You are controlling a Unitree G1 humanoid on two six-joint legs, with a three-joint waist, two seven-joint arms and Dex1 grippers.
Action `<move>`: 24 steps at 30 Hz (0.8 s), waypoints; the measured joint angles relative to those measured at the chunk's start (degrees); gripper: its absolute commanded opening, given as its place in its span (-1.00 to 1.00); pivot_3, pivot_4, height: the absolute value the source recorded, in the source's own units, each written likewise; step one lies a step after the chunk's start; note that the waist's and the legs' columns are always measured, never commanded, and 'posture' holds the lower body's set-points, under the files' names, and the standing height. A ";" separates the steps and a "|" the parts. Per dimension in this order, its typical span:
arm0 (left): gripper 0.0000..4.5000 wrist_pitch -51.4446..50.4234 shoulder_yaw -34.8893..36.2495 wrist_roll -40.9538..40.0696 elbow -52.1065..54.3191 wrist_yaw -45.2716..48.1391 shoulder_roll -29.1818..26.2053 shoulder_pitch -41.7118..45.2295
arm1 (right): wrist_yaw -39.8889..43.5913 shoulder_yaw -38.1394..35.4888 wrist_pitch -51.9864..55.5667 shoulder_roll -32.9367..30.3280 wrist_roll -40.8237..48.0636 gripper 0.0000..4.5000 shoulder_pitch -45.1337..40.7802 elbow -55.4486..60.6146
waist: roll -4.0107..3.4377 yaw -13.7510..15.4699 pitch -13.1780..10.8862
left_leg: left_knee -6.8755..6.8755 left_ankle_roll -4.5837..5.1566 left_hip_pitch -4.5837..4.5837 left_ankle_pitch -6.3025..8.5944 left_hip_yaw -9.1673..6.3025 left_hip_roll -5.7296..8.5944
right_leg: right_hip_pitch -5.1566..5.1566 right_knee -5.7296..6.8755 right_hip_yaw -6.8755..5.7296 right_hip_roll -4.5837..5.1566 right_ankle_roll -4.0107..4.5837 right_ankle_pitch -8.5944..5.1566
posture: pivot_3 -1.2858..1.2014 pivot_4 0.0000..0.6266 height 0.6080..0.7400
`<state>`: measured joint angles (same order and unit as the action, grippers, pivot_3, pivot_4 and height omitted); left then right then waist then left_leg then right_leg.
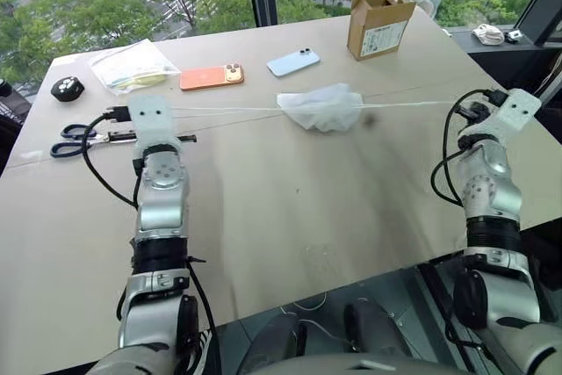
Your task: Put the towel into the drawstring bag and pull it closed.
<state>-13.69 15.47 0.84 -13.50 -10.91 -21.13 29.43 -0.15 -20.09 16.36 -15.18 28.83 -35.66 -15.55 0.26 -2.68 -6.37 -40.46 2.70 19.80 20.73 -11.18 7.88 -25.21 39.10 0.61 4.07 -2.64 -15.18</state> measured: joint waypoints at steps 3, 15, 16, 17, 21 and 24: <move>-0.98 0.05 -0.60 -5.82 -0.43 9.72 0.74 0.49 | 13.12 4.01 7.57 -3.00 6.80 -1.00 2.50 9.09 | 0.00 0.33 0.00 | -0.04 0.00 0.09 0.00 -0.04 0.00 | 0.01 -0.06 -0.06 0.02 0.00 0.00 | 0.03 -0.52 1.00; 0.44 -10.95 -13.27 -20.26 12.71 51.28 -13.71 -9.04 | 43.40 15.03 19.77 -24.51 8.15 0.67 19.35 19.53 | 0.02 0.17 0.01 | 0.26 0.08 -0.11 0.05 -0.04 -0.10 | 0.05 -0.09 -0.17 -0.04 -0.01 0.01 | 0.03 -0.52 1.00; 0.60 -11.07 -14.20 -19.29 12.55 53.66 -16.96 -9.94 | 45.09 15.75 19.79 -26.42 7.23 0.81 20.78 19.58 | 0.00 0.25 0.01 | 0.27 0.08 -0.12 0.05 -0.03 -0.10 | 0.06 -0.10 -0.17 -0.03 -0.01 0.00 | 0.03 -0.52 1.00; 0.76 -11.05 -14.46 -18.72 12.47 55.39 -18.81 -10.74 | 46.46 16.17 19.78 -27.79 6.75 0.88 21.86 19.63 | -0.01 0.32 0.00 | 0.27 0.08 -0.12 0.05 -0.02 -0.09 | 0.08 -0.12 -0.17 -0.02 -0.01 0.01 | 0.03 -0.52 1.00; 0.95 -11.13 -14.93 -18.41 12.29 63.63 -26.17 -15.93 | 52.01 17.14 15.84 -33.10 1.89 0.88 28.01 19.67 | 0.00 0.62 0.00 | 0.20 0.15 -0.08 0.09 -0.03 -0.02 | 0.10 -0.22 -0.20 0.02 -0.01 0.01 | 0.03 -0.52 1.00; 0.95 -10.45 -14.15 -18.87 13.30 65.83 -27.06 -18.72 | 53.54 14.34 9.23 -31.19 0.83 0.88 29.08 17.62 | 0.00 0.74 -0.01 | 0.21 0.15 -0.08 0.09 -0.04 -0.01 | 0.10 -0.22 -0.23 0.03 -0.02 0.01 | 0.03 -0.52 1.00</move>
<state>-24.14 1.33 -18.02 -0.20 54.93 -48.19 10.71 53.39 -5.75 25.59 -46.37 29.65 -6.58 2.06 0.25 -1.94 -6.38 -40.26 2.84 19.72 20.82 -11.21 7.86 -25.11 38.88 0.38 4.10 -2.66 -15.17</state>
